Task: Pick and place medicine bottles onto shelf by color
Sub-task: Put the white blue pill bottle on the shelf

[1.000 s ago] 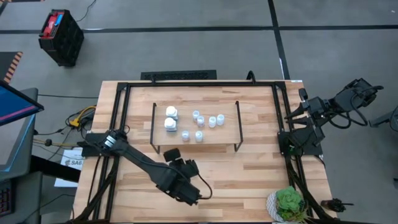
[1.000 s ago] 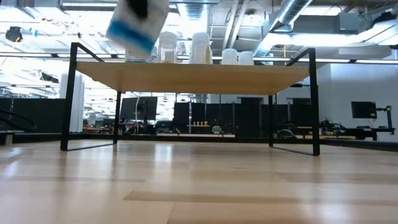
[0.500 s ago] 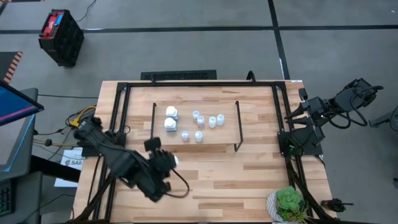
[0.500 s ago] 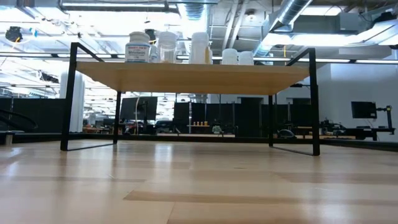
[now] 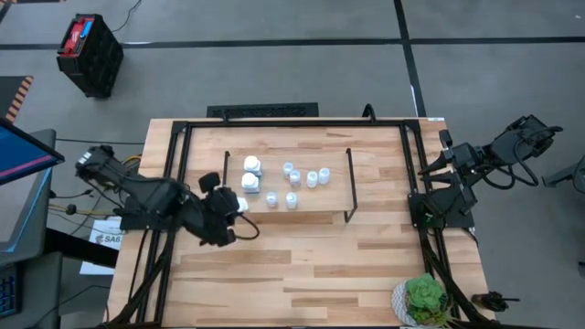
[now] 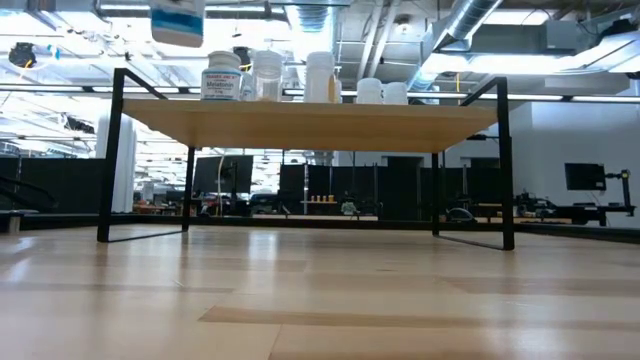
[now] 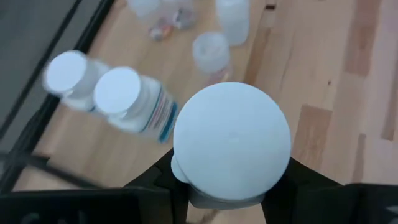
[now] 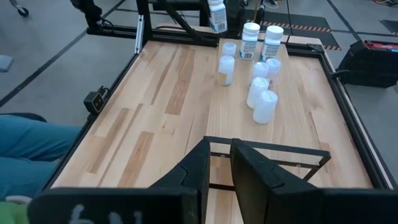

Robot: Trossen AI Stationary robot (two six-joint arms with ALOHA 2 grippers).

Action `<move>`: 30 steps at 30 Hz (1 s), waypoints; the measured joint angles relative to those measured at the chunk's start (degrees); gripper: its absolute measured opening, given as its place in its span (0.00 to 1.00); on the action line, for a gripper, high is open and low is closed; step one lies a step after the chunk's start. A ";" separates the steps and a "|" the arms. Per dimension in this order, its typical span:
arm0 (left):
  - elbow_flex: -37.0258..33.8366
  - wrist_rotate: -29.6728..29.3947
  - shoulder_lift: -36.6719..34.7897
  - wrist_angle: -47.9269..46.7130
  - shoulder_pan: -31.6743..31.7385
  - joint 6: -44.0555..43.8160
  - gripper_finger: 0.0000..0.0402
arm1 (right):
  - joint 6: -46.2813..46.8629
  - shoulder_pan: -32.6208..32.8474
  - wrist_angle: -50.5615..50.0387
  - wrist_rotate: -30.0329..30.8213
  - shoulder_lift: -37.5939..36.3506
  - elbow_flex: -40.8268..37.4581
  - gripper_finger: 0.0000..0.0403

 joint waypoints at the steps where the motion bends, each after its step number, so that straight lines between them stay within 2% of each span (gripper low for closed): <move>1: -1.87 0.89 -1.17 2.85 0.98 2.37 0.29 | -0.01 0.00 0.00 0.00 0.00 0.00 0.21; 4: -5.91 4.53 -3.31 8.49 4.42 8.03 0.29 | -0.02 0.00 -0.02 0.00 0.00 0.00 0.21; 8: -8.91 7.85 -3.43 9.51 8.78 11.03 0.29 | -0.13 0.00 -0.02 0.00 0.00 0.02 0.21; 15: -10.55 8.90 -3.22 18.90 12.09 20.40 0.31 | -0.13 0.00 -0.04 0.00 0.00 0.00 0.21; 20: -10.55 13.10 -2.63 17.54 13.58 21.02 0.31 | -0.11 0.00 -0.04 0.00 0.00 0.00 0.21; 25: -10.50 13.31 -1.31 17.60 14.74 24.12 0.30 | -0.09 0.00 -0.06 0.00 0.00 0.00 0.21; 30: -10.49 13.09 -1.39 18.07 16.15 24.22 0.37 | 0.00 -0.01 -0.07 -0.01 -0.01 0.00 0.21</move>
